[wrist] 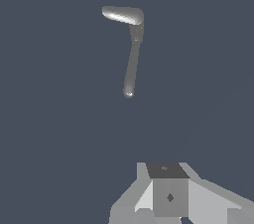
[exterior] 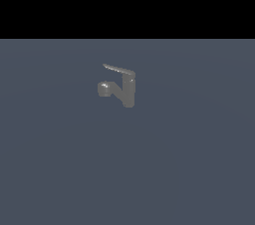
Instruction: Turn on the faucet by rotating a designated handle.
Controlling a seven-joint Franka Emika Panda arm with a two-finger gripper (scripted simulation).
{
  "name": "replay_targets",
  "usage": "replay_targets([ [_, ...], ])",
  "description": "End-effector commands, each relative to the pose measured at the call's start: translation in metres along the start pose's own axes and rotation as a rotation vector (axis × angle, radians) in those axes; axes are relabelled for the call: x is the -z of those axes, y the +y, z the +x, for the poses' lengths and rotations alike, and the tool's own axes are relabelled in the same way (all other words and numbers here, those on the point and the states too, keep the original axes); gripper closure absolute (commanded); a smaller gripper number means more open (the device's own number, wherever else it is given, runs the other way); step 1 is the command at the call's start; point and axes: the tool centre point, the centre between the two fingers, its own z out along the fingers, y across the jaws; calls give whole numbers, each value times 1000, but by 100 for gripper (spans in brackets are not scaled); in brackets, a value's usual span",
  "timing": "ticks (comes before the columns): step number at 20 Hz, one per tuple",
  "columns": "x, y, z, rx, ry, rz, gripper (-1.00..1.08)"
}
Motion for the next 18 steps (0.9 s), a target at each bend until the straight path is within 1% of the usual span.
replay_targets([
  [1, -2, -2, 12, -40, -9, 18, 108],
  [5, -6, -7, 36, -126, -27, 51, 108],
  [11, -20, -13, 82, -292, -64, 96, 108],
  [18, -45, -20, 136, -498, -106, 123, 108],
])
